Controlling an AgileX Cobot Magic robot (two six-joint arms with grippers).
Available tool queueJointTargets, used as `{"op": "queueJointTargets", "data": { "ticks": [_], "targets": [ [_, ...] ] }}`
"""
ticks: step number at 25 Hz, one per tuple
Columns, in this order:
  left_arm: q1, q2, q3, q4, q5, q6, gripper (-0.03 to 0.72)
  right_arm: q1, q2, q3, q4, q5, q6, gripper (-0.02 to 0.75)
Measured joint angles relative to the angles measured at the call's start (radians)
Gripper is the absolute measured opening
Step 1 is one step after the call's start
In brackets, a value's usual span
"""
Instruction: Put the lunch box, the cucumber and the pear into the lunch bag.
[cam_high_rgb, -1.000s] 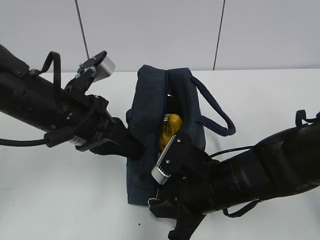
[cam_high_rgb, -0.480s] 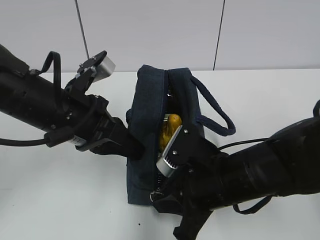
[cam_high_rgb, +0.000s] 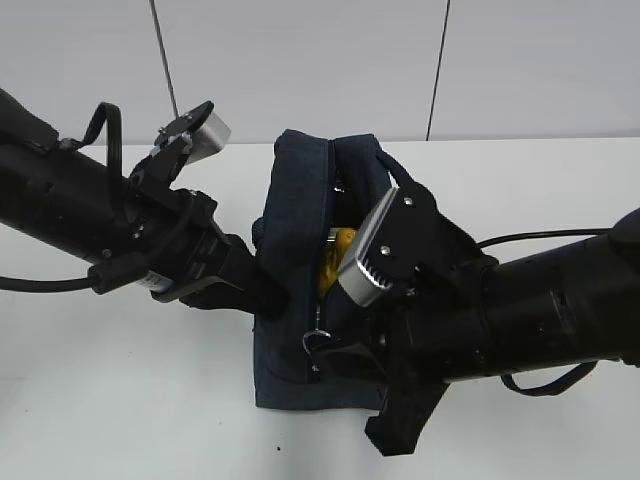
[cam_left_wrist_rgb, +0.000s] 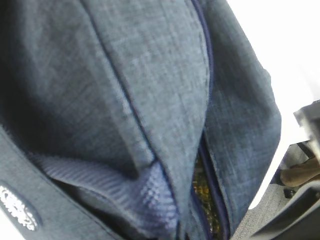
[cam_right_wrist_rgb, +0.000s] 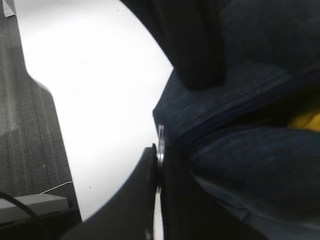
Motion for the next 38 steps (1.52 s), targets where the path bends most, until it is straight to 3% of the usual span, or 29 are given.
{"op": "queueJointTargets", "data": {
  "ticks": [8,15,20,30,34,38],
  "targets": [
    [0.000,0.000,0.000,-0.009,0.026,0.000,0.025,0.000,-0.043,-0.013,0.026,-0.065,0.004,0.006],
    [0.000,-0.004,0.000,-0.018,0.047,0.000,0.323,0.000,-0.047,-0.046,0.067,-0.092,0.004,0.006],
    [0.000,-0.010,0.000,-0.018,0.052,0.000,0.377,0.000,-0.095,-0.048,0.078,-0.094,0.002,0.006],
    [0.000,-0.010,0.000,-0.029,0.044,0.000,0.350,0.000,-0.160,-0.049,0.145,-0.108,-0.056,0.006],
    [0.000,-0.010,0.000,-0.052,0.019,0.000,0.246,0.000,-0.160,-0.051,0.171,-0.111,-0.077,0.006],
    [0.000,-0.010,0.000,-0.055,0.009,0.000,0.073,0.000,-0.160,-0.062,0.220,-0.125,-0.129,0.006]
  ]
}}
